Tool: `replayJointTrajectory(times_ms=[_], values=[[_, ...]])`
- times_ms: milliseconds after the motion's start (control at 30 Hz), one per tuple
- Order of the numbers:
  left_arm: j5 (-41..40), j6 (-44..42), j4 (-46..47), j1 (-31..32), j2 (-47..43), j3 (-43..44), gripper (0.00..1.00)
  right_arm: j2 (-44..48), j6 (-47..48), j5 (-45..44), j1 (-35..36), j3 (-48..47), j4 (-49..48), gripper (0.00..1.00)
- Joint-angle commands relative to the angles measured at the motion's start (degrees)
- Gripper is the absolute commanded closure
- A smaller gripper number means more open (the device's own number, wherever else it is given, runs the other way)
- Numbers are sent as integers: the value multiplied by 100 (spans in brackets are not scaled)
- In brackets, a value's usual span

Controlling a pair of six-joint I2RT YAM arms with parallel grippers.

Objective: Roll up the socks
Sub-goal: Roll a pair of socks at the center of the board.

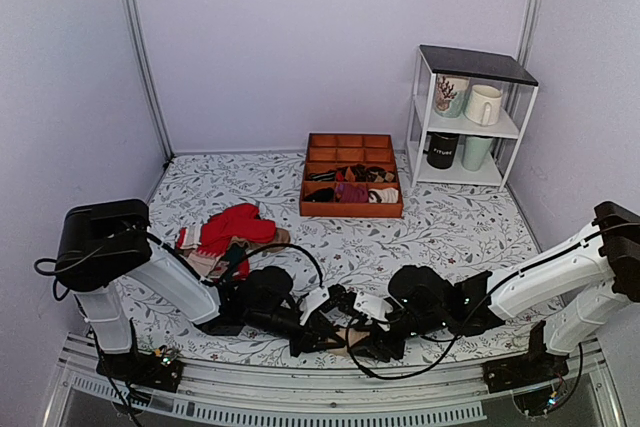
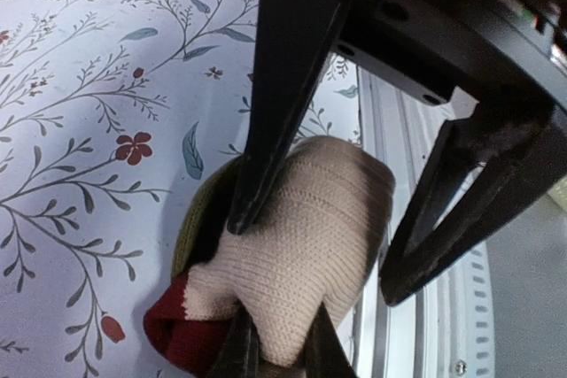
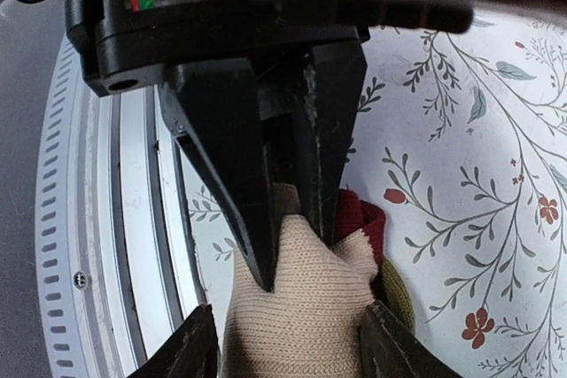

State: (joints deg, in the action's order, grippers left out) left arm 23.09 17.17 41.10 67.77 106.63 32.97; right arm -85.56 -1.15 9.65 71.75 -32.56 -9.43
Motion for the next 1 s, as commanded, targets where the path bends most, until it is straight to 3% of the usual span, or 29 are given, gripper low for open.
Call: replayJointTrajectory(times_ms=[0,133,267,367,733,867,967], values=[[-153,-34,-1841,-47,512,-326,100,-181,-590,64,51,217,431,44],[-193,-1,-1810,-86,525,-362,100,91,-802,-57,60,304,368,42],[-225,35,-1737,-127,497,-414,100,960,-979,-583,59,586,242,31],[-218,23,-1727,-139,498,-398,100,1249,-1007,-653,53,583,419,28],[-184,-3,-1692,-143,530,-417,100,457,-1217,-235,50,442,-45,28],[-208,4,-1693,-150,502,-432,100,251,-1301,-21,51,426,-177,37],[-204,-3,-1696,-151,491,-403,100,177,-1397,12,52,482,-302,53]])
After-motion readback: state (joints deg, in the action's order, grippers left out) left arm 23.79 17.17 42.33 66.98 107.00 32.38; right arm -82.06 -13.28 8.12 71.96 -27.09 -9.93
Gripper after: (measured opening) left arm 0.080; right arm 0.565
